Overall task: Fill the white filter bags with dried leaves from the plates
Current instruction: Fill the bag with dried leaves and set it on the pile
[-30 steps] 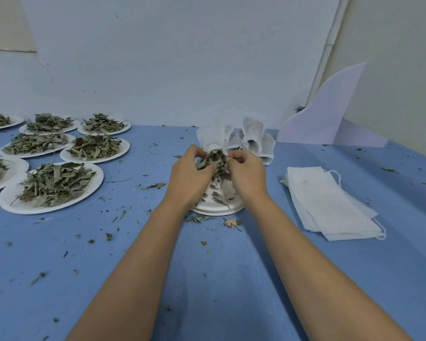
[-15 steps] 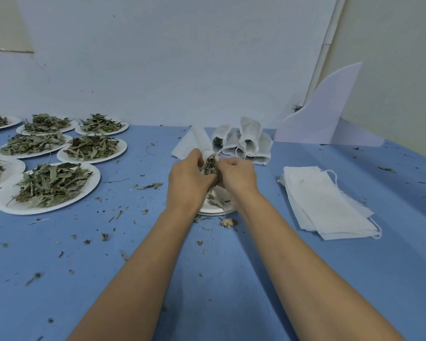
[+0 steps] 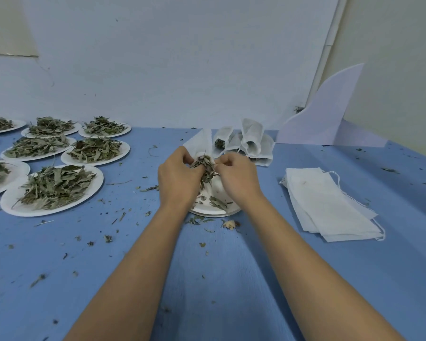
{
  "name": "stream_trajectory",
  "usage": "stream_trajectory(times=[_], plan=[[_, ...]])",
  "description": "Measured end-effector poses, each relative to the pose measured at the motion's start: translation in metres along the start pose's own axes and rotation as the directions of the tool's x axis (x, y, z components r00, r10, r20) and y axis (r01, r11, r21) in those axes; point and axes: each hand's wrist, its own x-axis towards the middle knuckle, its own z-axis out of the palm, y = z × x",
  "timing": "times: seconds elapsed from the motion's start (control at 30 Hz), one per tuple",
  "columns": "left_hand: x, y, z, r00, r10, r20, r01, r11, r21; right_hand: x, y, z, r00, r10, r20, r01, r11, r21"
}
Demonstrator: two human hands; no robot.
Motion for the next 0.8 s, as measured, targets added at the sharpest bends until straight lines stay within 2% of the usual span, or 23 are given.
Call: stream_trajectory(times=[0.17, 0.3, 0.4, 0.47, 0.63, 0.7, 0.8], plan=[[0.001, 0.0, -0.003, 0.995, -0.034, -0.092, 0.036, 0.999, 0.023, -0.007, -0.003, 0.004, 0.979, -0.171, 0.108, 0.176, 0.983, -0.045], [0.001, -0.002, -0.002, 0.984, -0.066, -0.168, 0.071, 0.997, 0.025, -0.011, -0.004, 0.006, 0.957, -0.218, 0.19, 0.217, 0.976, 0.026], [0.003, 0.002, -0.001, 0.979, -0.066, -0.191, 0.065, 0.998, -0.014, -0.01, -0.004, 0.003, 0.962, -0.214, 0.171, 0.202, 0.975, 0.088], [0.004, 0.005, 0.001, 0.984, -0.055, -0.169, 0.047, 0.997, -0.054, -0.009, -0.003, 0.003, 0.976, -0.188, 0.11, 0.172, 0.975, 0.139], [0.002, 0.01, 0.0, 0.995, -0.024, 0.097, 0.034, 0.994, -0.102, -0.001, 0.005, 0.002, 0.998, 0.059, 0.025, -0.064, 0.946, 0.318], [0.005, 0.01, -0.002, 0.975, -0.038, 0.221, 0.064, 0.992, -0.112, 0.002, 0.007, -0.002, 0.995, 0.099, 0.004, -0.095, 0.947, 0.307], [0.008, 0.012, -0.007, 0.908, -0.035, 0.417, 0.081, 0.992, -0.094, 0.005, 0.008, -0.005, 0.99, 0.142, -0.018, -0.13, 0.944, 0.305]])
